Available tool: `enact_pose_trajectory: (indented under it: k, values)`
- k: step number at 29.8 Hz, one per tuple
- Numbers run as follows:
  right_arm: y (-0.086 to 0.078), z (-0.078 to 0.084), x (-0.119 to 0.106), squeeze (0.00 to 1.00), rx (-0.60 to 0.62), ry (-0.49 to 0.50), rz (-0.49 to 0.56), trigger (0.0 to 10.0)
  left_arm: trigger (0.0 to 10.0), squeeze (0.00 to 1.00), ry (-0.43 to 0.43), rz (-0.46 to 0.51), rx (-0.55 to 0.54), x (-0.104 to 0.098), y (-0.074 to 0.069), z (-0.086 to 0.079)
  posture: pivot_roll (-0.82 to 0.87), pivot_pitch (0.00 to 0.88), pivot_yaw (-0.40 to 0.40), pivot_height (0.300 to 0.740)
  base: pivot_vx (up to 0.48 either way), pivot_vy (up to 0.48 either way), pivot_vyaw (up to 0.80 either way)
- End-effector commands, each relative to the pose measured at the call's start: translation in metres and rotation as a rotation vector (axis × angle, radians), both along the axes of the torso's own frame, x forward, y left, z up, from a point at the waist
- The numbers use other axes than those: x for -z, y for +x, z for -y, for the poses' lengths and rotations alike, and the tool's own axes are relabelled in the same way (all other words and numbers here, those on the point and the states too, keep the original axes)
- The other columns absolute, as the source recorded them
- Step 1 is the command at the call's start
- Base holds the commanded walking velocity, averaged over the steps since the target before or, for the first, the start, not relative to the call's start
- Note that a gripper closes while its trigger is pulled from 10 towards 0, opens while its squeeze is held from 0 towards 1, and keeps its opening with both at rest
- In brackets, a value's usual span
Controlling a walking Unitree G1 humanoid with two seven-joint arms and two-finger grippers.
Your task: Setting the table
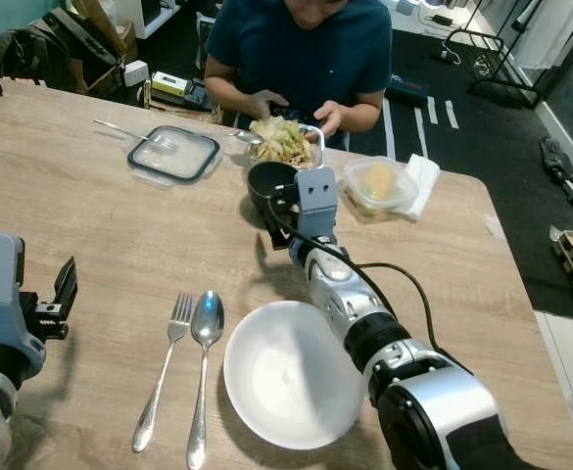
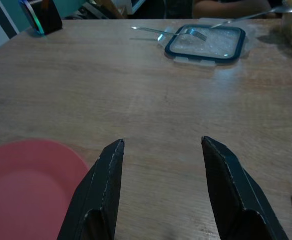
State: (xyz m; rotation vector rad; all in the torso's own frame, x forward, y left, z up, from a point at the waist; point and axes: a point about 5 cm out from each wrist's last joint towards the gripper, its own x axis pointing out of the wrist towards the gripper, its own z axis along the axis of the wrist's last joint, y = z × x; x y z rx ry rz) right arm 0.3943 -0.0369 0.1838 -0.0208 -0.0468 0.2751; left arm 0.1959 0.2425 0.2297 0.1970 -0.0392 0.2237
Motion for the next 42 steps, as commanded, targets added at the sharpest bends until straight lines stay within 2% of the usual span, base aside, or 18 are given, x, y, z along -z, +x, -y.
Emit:
enact_pose_trajectory:
  k: [1,12,20,34,36,42]
  values:
    - [0.001,0.003,0.0,0.0,0.025,-0.022,0.006,10.0,10.0,0.0,0.004,-0.007,-0.008,0.0,-0.006,0.0,0.49,0.152,-0.061,0.74,0.0,0.0,0.0]
    - [0.006,0.016,-0.005,0.0,0.087,-0.039,0.018,10.0,10.0,0.0,0.002,-0.023,-0.004,0.001,-0.009,0.002,0.49,0.157,-0.052,0.74,0.0,0.0,0.0]
    - [0.005,0.011,-0.001,0.0,0.068,-0.084,-0.007,10.0,10.0,0.0,0.003,-0.026,-0.005,0.001,-0.009,0.002,0.5,0.158,-0.053,0.74,0.0,0.0,0.0]
    - [0.002,-0.002,-0.012,0.0,-0.145,-0.042,0.066,10.0,10.0,0.0,-0.01,-0.031,0.004,0.003,-0.005,0.004,0.47,0.149,-0.048,0.74,0.0,0.0,0.0]
    - [0.002,-0.002,-0.012,0.0,-0.145,-0.042,0.066,10.0,10.0,0.0,-0.01,-0.031,0.004,0.003,-0.005,0.004,0.47,0.149,-0.048,0.74,0.0,0.0,0.0]
    - [-0.001,-0.006,-0.011,0.0,-0.244,-0.105,0.083,10.0,10.0,0.0,-0.014,-0.032,0.007,0.004,-0.004,0.005,0.46,0.149,-0.048,0.74,0.0,0.0,0.0]
